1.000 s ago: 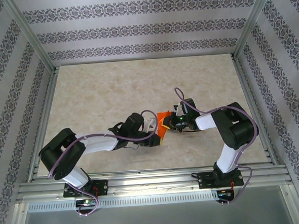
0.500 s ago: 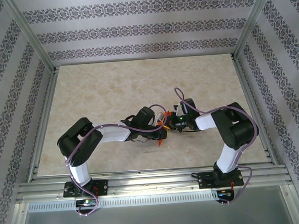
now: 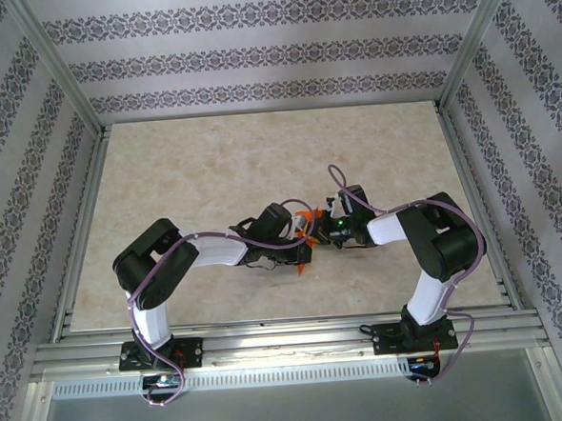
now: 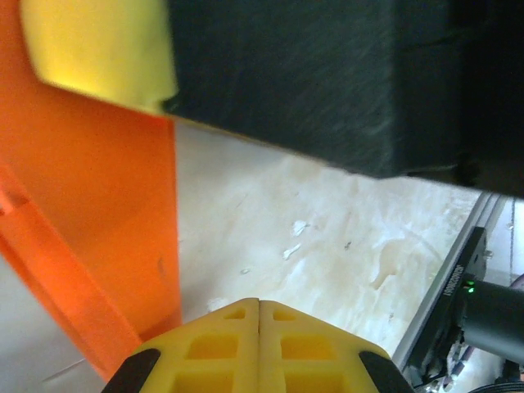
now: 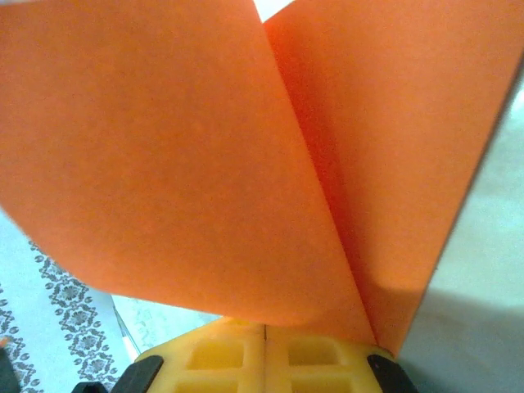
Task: Fold a paper plane with a square sheet of paper (pick it up from the middle)
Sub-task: Fold the wing for the fifth time at the center of the table.
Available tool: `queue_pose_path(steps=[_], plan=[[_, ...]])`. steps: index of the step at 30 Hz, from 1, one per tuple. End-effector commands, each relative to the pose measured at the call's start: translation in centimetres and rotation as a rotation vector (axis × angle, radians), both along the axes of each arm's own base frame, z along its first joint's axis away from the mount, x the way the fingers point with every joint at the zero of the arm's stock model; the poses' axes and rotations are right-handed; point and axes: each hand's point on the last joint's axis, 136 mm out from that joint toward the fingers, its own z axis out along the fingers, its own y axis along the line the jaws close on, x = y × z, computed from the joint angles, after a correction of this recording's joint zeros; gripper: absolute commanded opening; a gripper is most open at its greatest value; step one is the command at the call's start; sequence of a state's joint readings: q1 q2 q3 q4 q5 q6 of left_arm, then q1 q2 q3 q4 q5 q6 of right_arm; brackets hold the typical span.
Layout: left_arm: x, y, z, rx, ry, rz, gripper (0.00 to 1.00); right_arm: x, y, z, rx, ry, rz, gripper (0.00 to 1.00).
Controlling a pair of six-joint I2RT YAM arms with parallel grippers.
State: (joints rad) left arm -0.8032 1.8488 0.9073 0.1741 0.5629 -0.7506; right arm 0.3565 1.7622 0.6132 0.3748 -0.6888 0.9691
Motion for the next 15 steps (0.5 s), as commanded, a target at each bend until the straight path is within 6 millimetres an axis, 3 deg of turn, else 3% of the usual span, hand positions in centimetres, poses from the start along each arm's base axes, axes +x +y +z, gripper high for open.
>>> queue_pose_path(steps=[1,9,15], plan=[[-0.8,1.7,-2.0,0.071,0.013,-0.005,0.03,-2.1,-1.7,-3.5,-0.116,0.127,-0.043,0.00],[-2.0,3.0,-2.7,0.092,0.022,-0.004,0.03,-2.2,-1.7,-3.6,-0.117,0.130,-0.044,0.00],[-3.8,2.5,-2.4,0.013,0.081,-0.059,0.03,-2.1,-1.8,-3.7,-0.121,0.131,-0.048,0.00]])
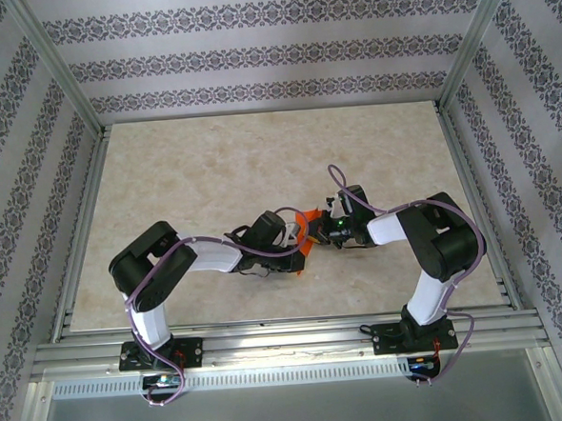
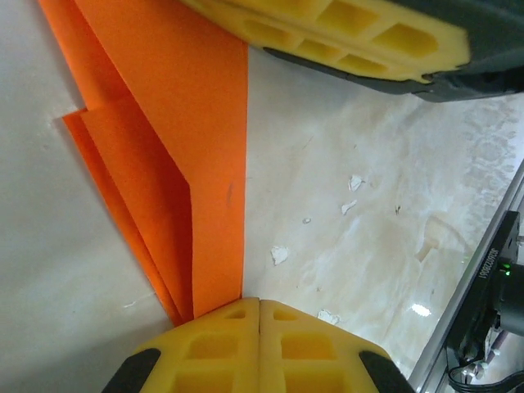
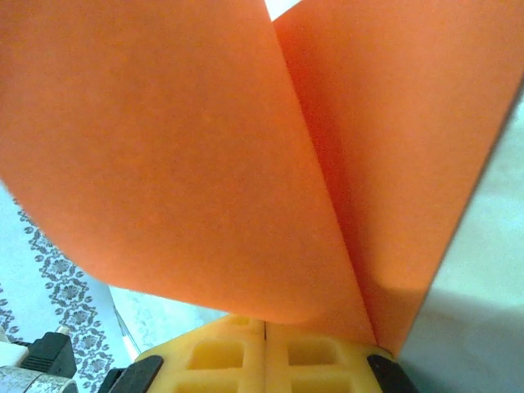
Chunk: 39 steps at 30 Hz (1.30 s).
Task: Fold a paper plane with a square sheet of paper (pick it up from the middle)
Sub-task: Fold the wing for the fifth time at the center of the table.
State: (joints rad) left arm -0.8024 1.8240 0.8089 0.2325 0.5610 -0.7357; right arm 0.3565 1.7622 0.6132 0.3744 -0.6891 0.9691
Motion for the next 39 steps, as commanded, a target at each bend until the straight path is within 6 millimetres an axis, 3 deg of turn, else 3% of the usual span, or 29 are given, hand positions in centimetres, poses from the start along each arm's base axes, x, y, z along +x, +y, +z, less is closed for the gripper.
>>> queue_pose_path(steps=[1,14,17,23,26,30,34,39], plan=[[-2.7,0.9,-0.9,-0.013,0.095,-0.055,0.03,-2.1,-1.9,-3.7,-0.124,0.131,-0.049,0.00],[-5.6,2.4,-1.1,-0.016,0.175,-0.102,0.03,-2.1,-1.9,-3.6,-0.124,0.130,-0.051,0.00],[-5.7,2.3,0.1,-0.034,0.144,-0.134,0.02,-2.1,-1.9,-3.5,-0.121,0.129,-0.049,0.00],[-3.1,0.7,5.7,-0.219,-0.085,-0.098,0.01,-2.0,-1.8,-3.5,-0.118,0.128,-0.049,0.00],[-1.3,-0.3,6.9,-0.258,-0.116,-0.058,0.02,-2.0,-1.7,-3.5,-0.117,0.128,-0.049,0.00],[1.0,-2.1,6.7,-0.267,-0.105,-0.021,0.02,-2.1,-1.7,-3.4,-0.115,0.127,-0.048,0.00],[3.3,-2.2,4.9,-0.195,-0.124,0.050,0.02,-2.1,-1.4,-3.4,-0.106,0.130,-0.045,0.00],[4.5,-2.1,3.8,-0.124,-0.141,0.075,0.02,-2.0,-1.2,-3.3,-0.102,0.127,-0.042,0.00]])
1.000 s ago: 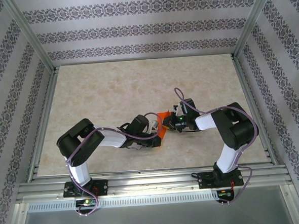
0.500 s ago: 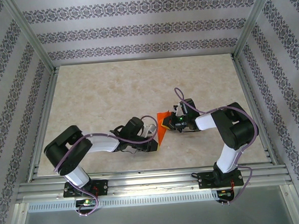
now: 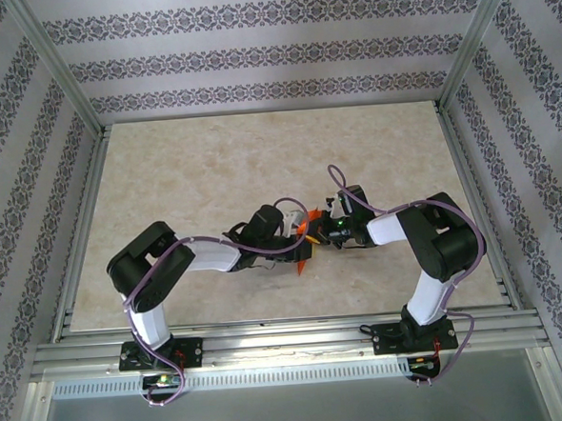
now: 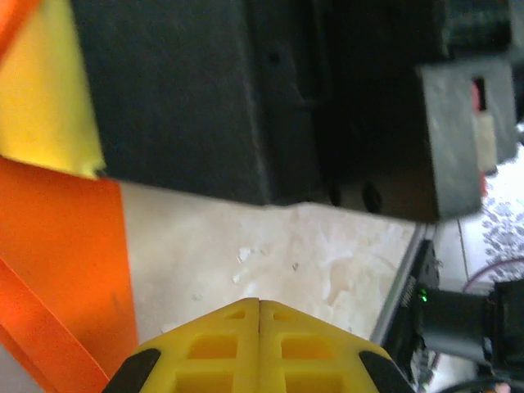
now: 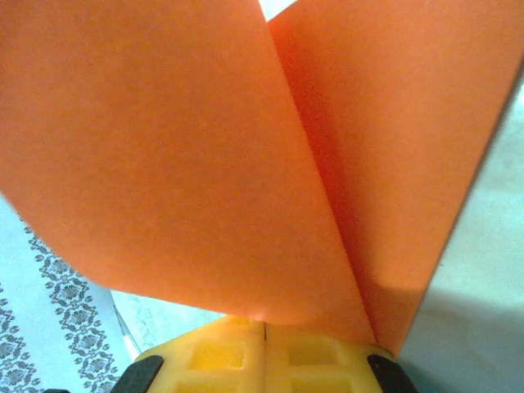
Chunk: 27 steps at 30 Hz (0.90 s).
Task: Fold a paper plane with a square sheet of paper (pick it up from the middle)
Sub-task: Fold the wing for the fifth time at the center of the table.
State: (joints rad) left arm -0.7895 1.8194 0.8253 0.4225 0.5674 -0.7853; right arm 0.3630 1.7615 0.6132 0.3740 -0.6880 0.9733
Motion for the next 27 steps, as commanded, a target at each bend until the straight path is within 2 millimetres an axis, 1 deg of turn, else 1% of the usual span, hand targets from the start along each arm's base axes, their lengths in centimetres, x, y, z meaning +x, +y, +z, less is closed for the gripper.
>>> queue_pose_path(steps=[1,6,10,17,19,23,27], plan=[[1.8,0.2,-0.3,0.050,-0.032,0.037,0.02,-1.9,-1.3,-3.3,-0.102,0.124,-0.044,0.00],[1.1,1.0,-2.4,0.116,0.007,0.025,0.02,-1.8,-1.3,-3.0,-0.102,0.117,-0.048,0.00],[0.0,1.8,-4.3,0.145,0.051,0.018,0.02,-1.8,-1.3,-3.0,-0.101,0.118,-0.046,0.00],[-1.9,3.6,-6.6,0.183,0.110,0.022,0.01,-1.6,-1.2,-2.8,-0.096,0.114,-0.045,0.00],[-2.3,3.9,-6.9,0.189,0.117,0.017,0.01,-1.5,-1.1,-2.6,-0.093,0.110,-0.043,0.00],[-2.9,3.6,-6.8,0.172,0.128,-0.016,0.01,-1.2,-0.8,-2.0,-0.082,0.100,-0.038,0.00],[-3.2,4.0,-7.2,0.183,0.139,-0.008,0.00,-0.4,-0.3,-0.2,-0.048,0.056,-0.021,0.00]])
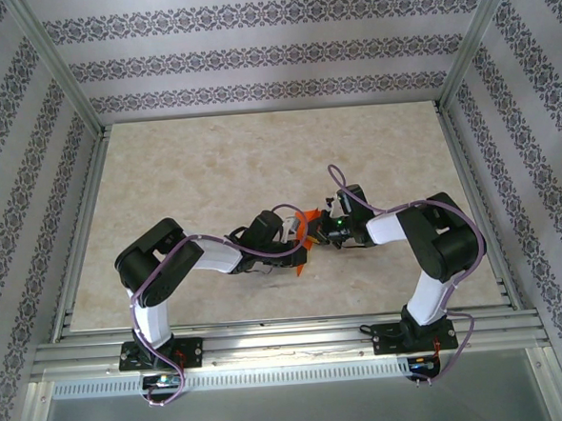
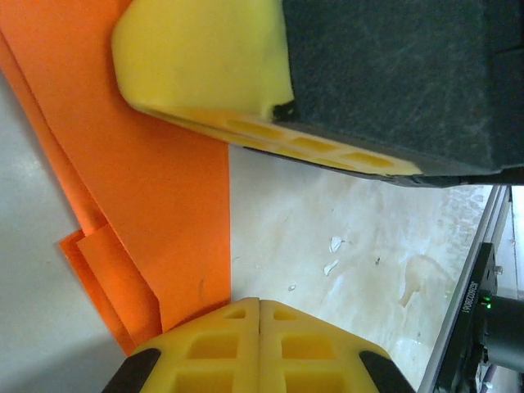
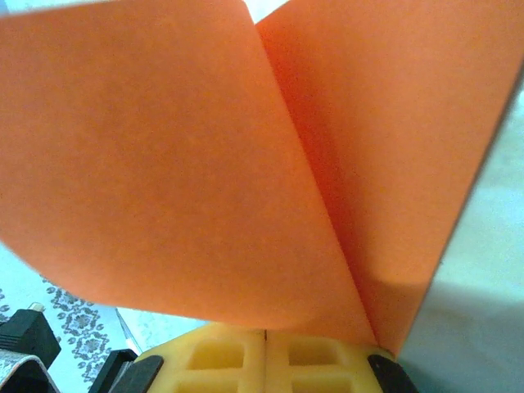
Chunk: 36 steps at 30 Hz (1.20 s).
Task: Fold a paper plane with a square sheet of paper (pick it up from the middle)
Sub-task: Fold the wing for the fifth time at the center of the table.
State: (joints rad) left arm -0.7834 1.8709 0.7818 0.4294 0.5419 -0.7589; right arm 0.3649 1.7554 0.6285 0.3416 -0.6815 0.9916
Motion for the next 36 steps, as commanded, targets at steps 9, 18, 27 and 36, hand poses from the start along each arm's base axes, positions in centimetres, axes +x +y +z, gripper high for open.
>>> queue_pose_path(steps=[9,18,27,36], plan=[[-3.1,2.9,-3.6,0.093,0.115,-0.016,0.00,-0.1,-1.0,5.9,-0.026,-0.142,0.019,0.03],[-3.1,2.8,-3.6,0.090,0.112,-0.023,0.00,-1.2,1.0,3.2,-0.079,-0.089,0.074,0.02],[-3.2,2.7,-3.8,0.085,0.122,-0.028,0.00,0.8,-0.8,-1.1,-0.167,-0.007,-0.003,0.00],[-4.1,2.9,-4.8,0.084,0.168,-0.037,0.00,2.2,-2.7,-3.3,-0.142,0.052,-0.078,0.01]])
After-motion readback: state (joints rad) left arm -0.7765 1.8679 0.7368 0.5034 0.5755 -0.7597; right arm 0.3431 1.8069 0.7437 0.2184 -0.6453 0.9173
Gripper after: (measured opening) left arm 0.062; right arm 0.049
